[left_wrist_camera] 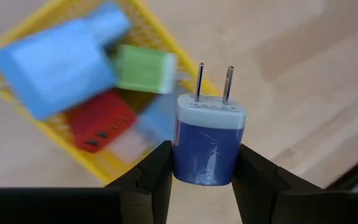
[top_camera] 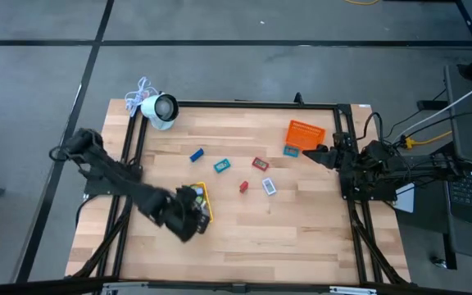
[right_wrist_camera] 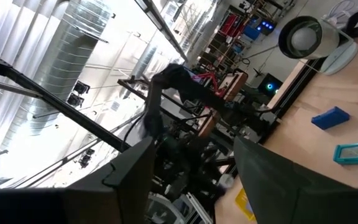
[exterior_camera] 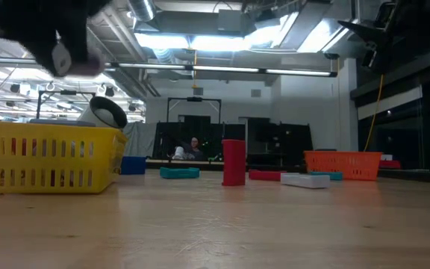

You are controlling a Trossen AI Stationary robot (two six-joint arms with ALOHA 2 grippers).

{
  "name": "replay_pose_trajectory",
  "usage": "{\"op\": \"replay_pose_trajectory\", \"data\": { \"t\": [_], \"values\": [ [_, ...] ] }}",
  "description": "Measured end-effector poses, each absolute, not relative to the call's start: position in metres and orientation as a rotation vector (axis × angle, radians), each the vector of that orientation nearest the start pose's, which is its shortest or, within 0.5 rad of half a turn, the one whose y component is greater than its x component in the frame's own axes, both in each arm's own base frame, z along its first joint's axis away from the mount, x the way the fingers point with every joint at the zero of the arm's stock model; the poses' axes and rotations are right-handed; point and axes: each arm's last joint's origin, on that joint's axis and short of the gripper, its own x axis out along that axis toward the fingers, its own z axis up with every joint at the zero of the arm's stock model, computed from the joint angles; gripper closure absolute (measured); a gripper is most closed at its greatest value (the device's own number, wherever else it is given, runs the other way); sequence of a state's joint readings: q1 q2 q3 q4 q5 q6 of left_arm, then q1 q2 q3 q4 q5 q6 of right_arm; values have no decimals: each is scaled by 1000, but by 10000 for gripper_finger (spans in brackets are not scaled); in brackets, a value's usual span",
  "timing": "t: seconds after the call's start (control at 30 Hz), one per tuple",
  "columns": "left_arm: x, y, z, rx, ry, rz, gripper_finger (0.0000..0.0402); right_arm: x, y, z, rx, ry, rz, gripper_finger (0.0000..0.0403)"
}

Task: Pick & Place Office items
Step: Put the violet charger adapter into the yellow bin, then put the bottom red digital timer into the orange bin

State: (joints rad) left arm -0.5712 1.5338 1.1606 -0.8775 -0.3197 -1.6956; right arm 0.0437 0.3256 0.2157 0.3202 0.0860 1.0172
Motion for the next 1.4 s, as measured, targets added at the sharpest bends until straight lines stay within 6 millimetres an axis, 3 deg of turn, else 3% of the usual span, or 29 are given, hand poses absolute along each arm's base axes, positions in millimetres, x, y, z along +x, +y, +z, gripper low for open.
{"op": "replay_pose_trajectory", "data": {
  "t": [0.13,0.33,0.77,0.93,1.23,1.4],
  "values": [
    [243,-124,241,-989,1009,721,275,114,3,241,1027,-213,69,176],
    [253,-106,245,-996,1078,610,275,114,3,241,1028,-212,68,176],
    [259,-101,233,-990,1236,495,275,115,3,241,1025,-204,82,176],
    [254,-102,223,-990,1274,517,231,115,3,241,1024,-199,89,176],
    [259,-103,225,-979,1198,491,169,114,3,241,1037,-203,89,176],
    [271,-102,253,-913,918,460,165,112,1,255,1087,-362,123,176]
  ]
}}
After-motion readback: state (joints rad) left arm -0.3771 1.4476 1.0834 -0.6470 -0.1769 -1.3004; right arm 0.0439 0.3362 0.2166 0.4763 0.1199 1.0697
